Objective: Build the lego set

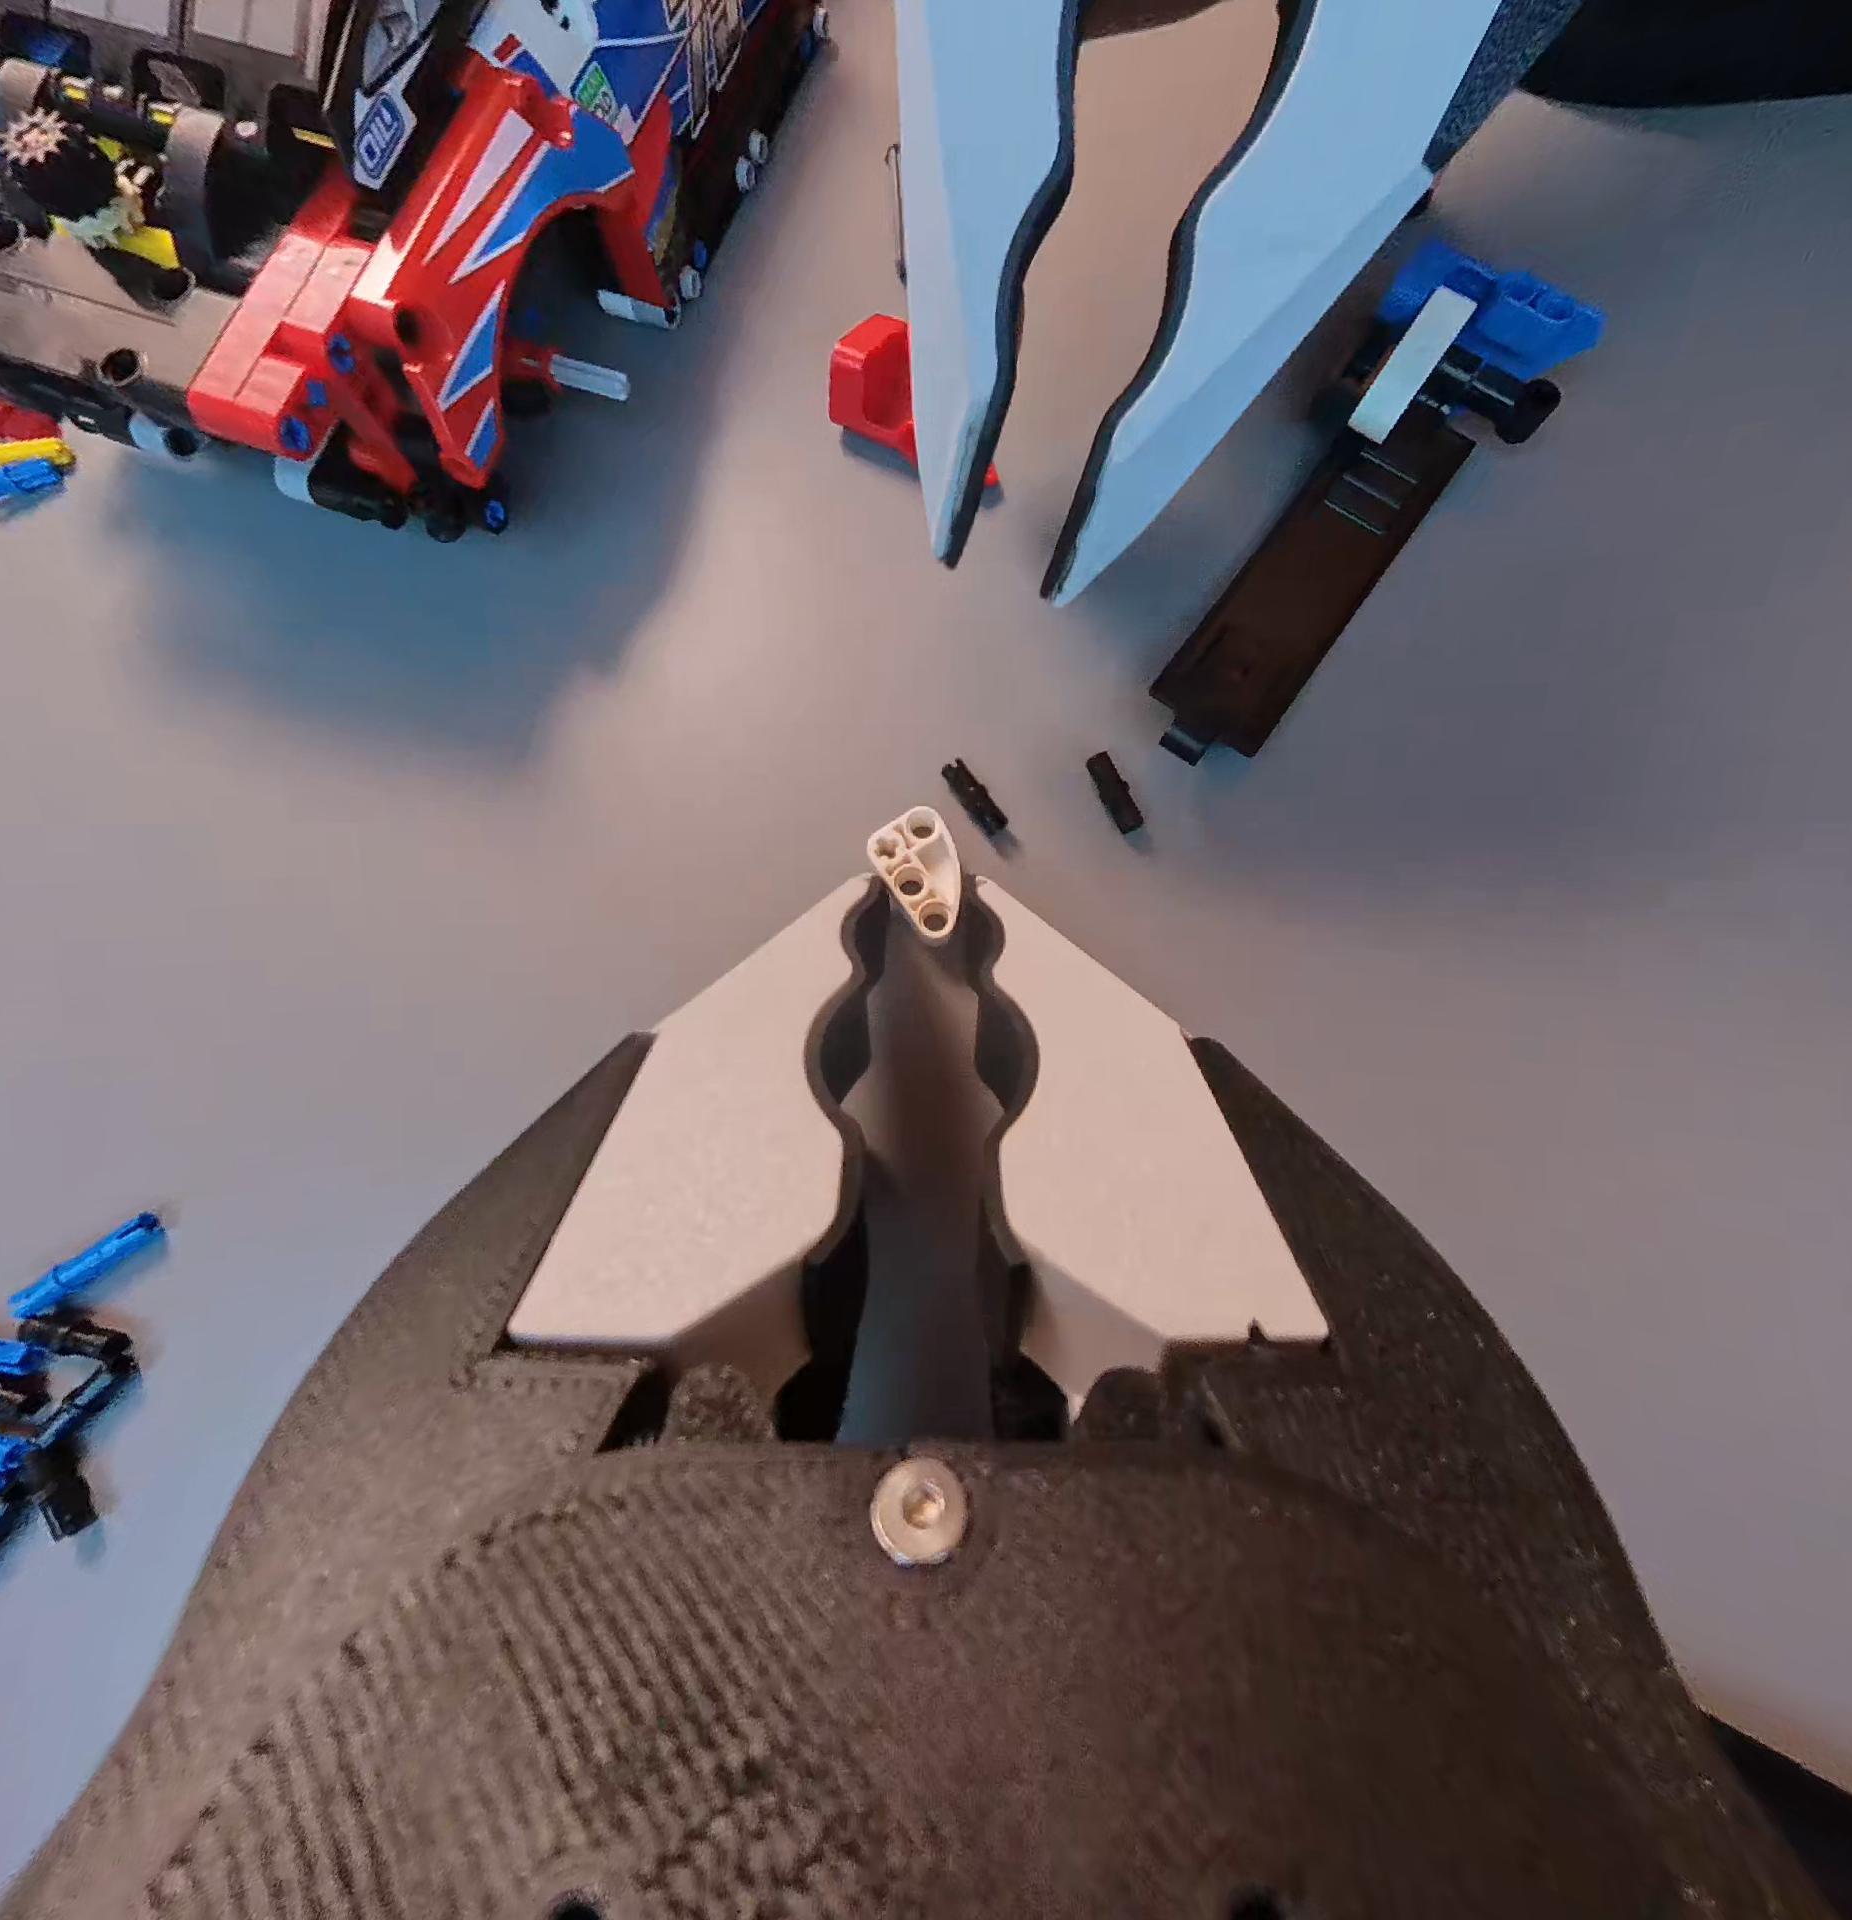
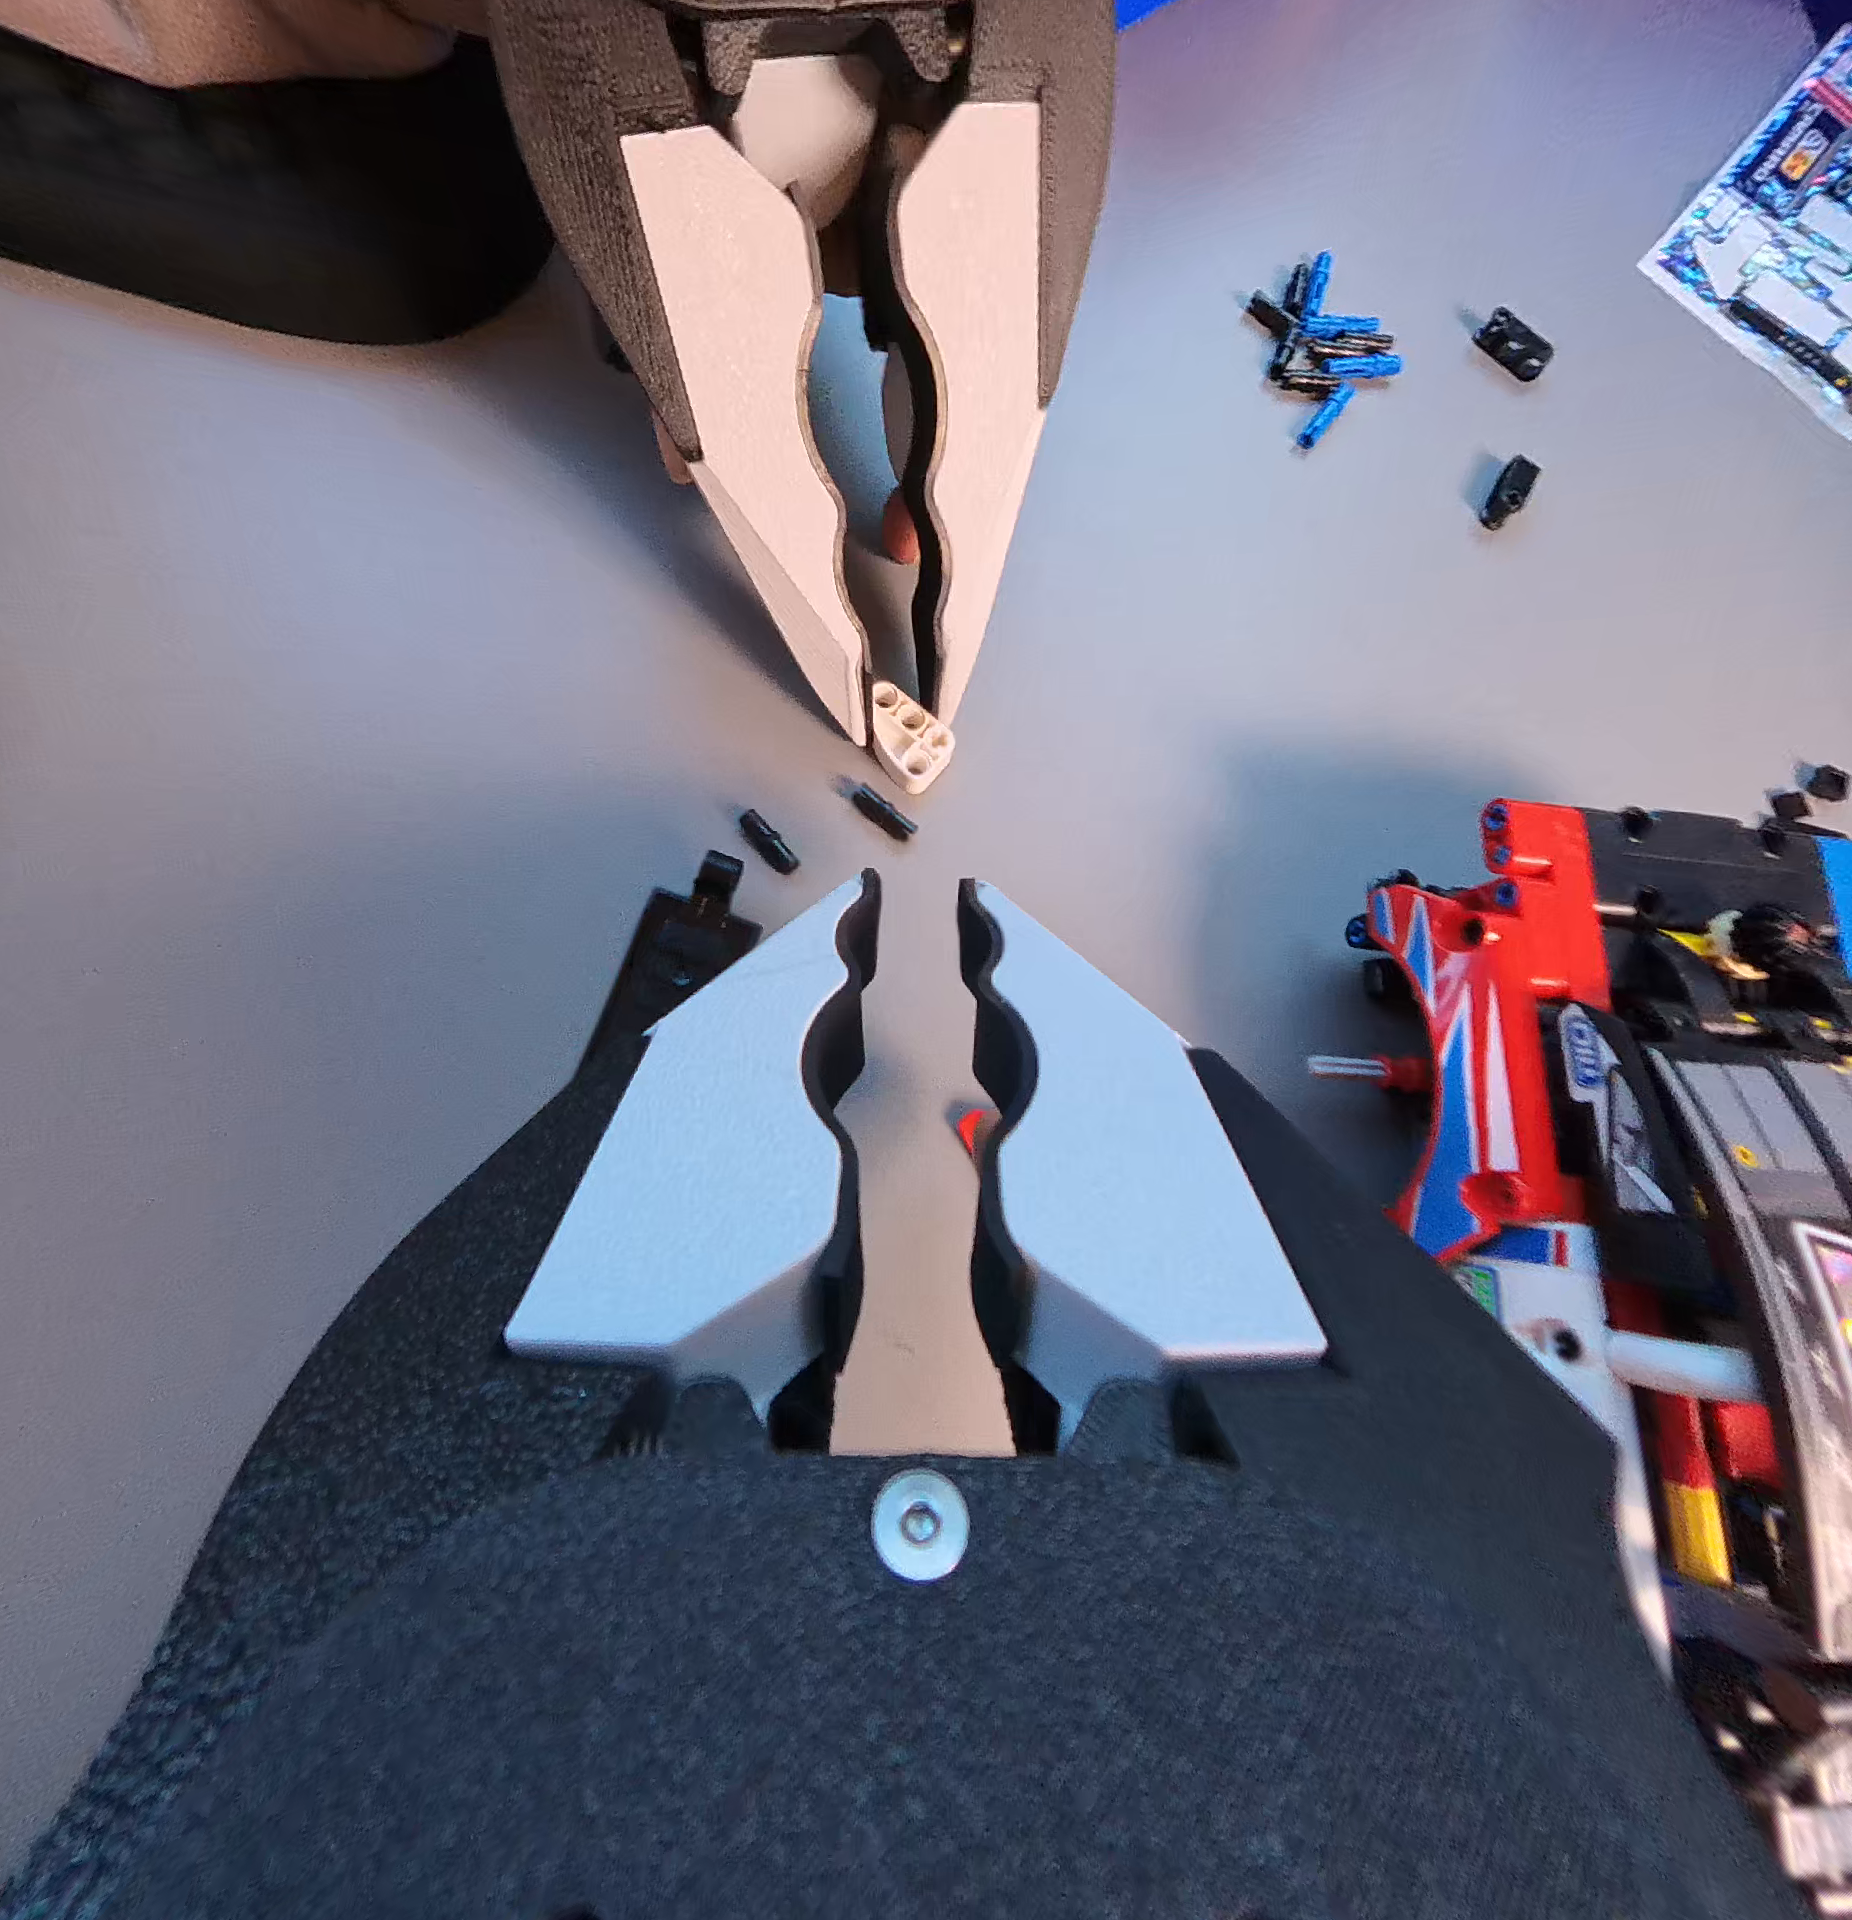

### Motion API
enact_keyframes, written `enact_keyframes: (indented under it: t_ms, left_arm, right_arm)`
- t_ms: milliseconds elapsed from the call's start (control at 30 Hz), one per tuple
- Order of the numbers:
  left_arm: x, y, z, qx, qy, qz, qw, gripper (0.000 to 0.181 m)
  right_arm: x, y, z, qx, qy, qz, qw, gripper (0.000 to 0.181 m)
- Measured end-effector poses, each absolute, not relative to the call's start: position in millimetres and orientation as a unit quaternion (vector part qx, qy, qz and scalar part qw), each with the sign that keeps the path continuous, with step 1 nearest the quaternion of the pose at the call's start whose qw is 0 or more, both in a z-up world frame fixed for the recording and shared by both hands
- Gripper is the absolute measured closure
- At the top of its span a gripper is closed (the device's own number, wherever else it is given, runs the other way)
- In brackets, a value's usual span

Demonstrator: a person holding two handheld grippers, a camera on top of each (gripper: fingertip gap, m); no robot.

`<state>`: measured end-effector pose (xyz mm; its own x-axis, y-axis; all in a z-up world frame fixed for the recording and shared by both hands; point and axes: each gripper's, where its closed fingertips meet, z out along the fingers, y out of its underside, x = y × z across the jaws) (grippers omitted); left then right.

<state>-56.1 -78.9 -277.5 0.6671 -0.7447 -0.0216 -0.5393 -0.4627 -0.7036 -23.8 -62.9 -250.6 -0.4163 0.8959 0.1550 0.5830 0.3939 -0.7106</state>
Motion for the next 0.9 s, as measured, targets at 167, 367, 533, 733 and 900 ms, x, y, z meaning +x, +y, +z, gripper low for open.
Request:
enact_keyframes:
  t_ms: [167,367,533,733,900]
  left_arm:
    - [-57,-79,-277,-0.841,0.378,-0.152,0.355,0.17]
    - [-58,-78,-277,-0.841,0.377,-0.147,0.36,0.17]
    - [-57,-79,-277,-0.841,0.376,-0.155,0.356,0.17]
    - [-56,-84,-277,-0.839,0.388,-0.163,0.345,0.17]
    - [-54,-89,-278,-0.836,0.398,-0.17,0.337,0.17]
  right_arm:
    - [-8,-101,-259,-0.431,-0.835,0.277,0.199,0.153]
    - [3,-102,-273,-0.447,-0.858,0.185,0.171,0.133]
    - [23,-92,-277,-0.445,-0.873,0.139,0.148,0.154]
    - [22,-64,-278,-0.442,-0.873,0.127,0.161,0.168]
    - [12,-24,-277,-0.463,-0.858,0.115,0.191,0.166]
